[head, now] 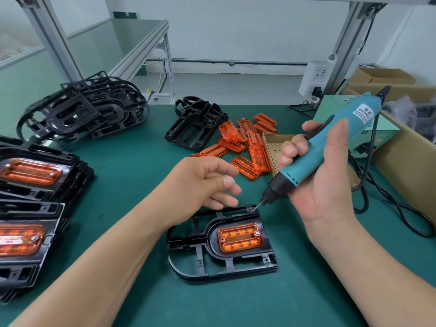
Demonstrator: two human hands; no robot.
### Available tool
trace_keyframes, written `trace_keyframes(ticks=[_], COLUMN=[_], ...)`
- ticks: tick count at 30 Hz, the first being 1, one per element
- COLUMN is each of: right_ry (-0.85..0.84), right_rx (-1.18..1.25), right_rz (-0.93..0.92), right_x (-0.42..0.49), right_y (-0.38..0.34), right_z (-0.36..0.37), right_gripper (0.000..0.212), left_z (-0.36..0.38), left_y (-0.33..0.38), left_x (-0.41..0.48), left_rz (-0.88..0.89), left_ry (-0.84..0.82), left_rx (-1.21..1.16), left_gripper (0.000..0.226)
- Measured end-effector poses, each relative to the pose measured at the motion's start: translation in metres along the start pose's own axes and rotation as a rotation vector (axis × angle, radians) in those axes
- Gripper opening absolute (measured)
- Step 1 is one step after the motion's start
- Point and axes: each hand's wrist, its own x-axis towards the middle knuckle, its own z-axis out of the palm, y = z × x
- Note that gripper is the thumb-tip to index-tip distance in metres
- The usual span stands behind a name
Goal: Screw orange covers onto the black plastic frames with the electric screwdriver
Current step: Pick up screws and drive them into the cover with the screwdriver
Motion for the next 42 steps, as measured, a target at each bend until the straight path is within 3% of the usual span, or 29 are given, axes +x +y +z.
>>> trace_keyframes(ticks=[7,17,23,36,42], right_ry=[0.054,0.066,0.045,-0.001,-0.041], right_rx=[0.012,0.047,0.091,0.059,0.013], right_rz=[-0.037,-0.098,-0.125,-0.115,-0.111], right_x=[0.004,0.007,0.003,-0.002,-0.001], right_y=[-0.004,-0.013,-0.020,-0.018,-0.019], right_z=[0.000,-0.001,0.003,0.007,0.006], right_gripper=[0.039,0.034,0.036,0.034,0.034], left_z=[0.012,0.018,0.035,0.042,0.042], left_y=[0.002,0.008,0.012,0.013,0.013], left_x=[0.000,-0.011,-0.017,-0.017,-0.018], left_rz=[0.071,0.076,0.115,0.080,0.091], left_ry=[0.068,-0.064,-0.053,-0.027,0.004], left_rx=[0.061,0.198,0.226,0.053,0.150], left_gripper=[0.013,0.023,0.030,0.014,0.017])
